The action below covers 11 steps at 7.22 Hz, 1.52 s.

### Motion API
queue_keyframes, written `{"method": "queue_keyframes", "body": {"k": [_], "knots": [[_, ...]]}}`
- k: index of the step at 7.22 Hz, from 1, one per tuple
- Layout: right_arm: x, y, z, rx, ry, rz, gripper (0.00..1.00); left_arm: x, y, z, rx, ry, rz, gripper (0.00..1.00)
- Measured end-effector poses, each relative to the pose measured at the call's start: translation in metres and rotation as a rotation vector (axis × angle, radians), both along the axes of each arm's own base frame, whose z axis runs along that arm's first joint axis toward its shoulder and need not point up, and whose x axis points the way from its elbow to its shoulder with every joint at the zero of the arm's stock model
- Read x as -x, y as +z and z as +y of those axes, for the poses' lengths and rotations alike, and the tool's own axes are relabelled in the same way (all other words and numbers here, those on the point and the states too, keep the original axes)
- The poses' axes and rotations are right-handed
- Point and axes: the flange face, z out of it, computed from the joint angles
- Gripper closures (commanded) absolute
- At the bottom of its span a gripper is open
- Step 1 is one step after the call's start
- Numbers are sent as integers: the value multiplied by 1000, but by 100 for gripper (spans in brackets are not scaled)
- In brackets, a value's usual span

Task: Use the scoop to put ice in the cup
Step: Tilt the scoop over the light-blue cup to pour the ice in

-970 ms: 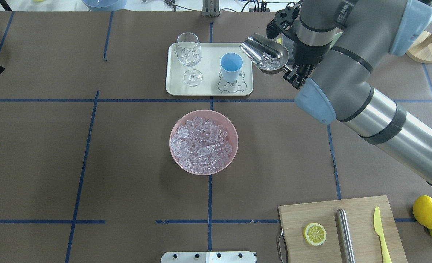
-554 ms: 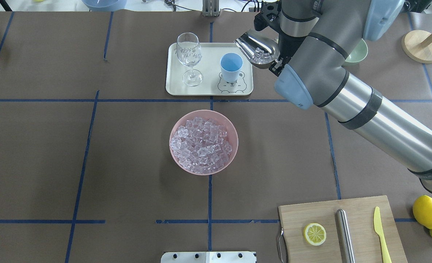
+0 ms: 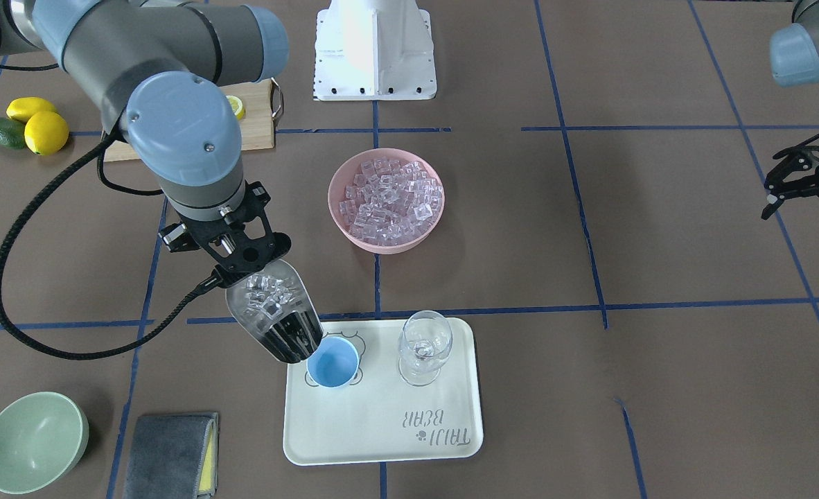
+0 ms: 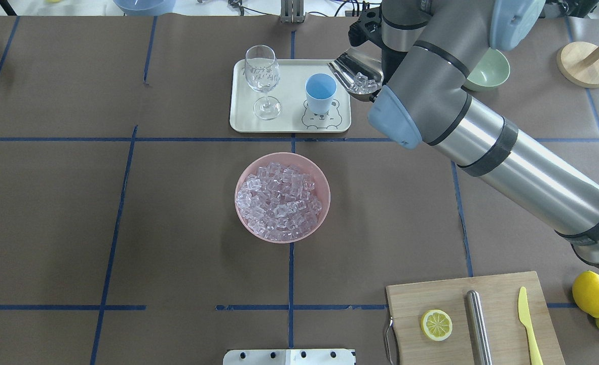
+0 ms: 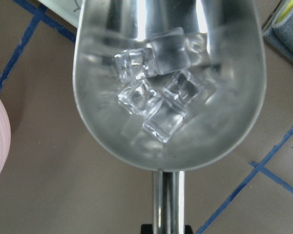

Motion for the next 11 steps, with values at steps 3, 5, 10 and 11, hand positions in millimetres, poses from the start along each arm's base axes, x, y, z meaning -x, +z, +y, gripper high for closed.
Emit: {"method": "queue_keyframes", "body": {"k": [3,5,10,11], "knots": [[19,-16,-10,69,-18,69,100,1,-1,1,-5,-1,0,0],[25,-19,-6,108,-32,106,100,1,-2,1,-8,-1,1,0],[41,-46,-18,191,-65,186,100,1,-4,2,-14,0,2,0],[42,-50,-19,196,-72,192,100,1,-5,2,-15,0,3,0]]}}
